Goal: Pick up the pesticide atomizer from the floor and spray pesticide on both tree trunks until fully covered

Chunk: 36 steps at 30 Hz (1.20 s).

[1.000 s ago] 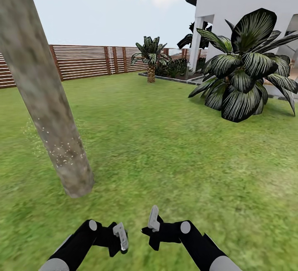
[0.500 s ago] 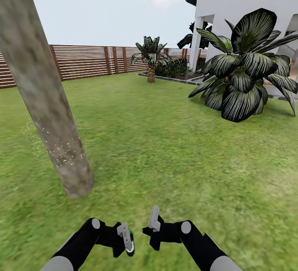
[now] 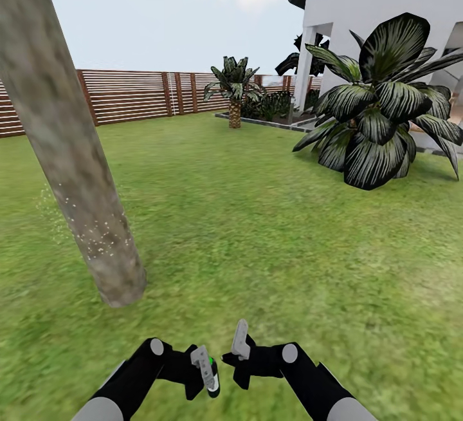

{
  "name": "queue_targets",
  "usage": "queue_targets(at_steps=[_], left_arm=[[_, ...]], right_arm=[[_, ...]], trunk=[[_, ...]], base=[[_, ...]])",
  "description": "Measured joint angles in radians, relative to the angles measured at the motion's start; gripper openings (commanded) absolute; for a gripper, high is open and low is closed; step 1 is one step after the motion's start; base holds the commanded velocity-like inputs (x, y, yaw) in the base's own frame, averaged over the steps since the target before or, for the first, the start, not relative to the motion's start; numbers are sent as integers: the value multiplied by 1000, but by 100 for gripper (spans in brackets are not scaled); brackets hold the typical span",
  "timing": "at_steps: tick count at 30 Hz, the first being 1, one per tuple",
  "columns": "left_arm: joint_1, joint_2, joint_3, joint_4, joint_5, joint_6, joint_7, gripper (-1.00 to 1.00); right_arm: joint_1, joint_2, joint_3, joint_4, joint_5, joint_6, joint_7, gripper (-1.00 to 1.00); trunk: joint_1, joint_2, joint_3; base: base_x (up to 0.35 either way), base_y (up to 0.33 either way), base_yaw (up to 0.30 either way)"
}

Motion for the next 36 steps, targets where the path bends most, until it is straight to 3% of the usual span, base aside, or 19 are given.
queue_targets(at_steps=[8,12,15,36], left_arm=[[-7,-3,0,-1,2,-4,-24,-100],[-8,-7,0,-1,39,-7,-28,-100],[-10,-8,0,-1,48,-7,-29,-100],[-12,-23,0,2,49,-7,-29,-100]], right_arm=[[0,0,0,0,0,1,0,-100],[0,-1,0,0,0,1,0,-100],[0,-1,0,0,0,1,0,-100],[0,-3,0,0,0,1,0,-100]], trunk=[[0,0,0],[0,0,0],[0,0,0],[0,0,0]], base=[[0,0,0],[0,0,0],[0,0,0],[0,0,0]])
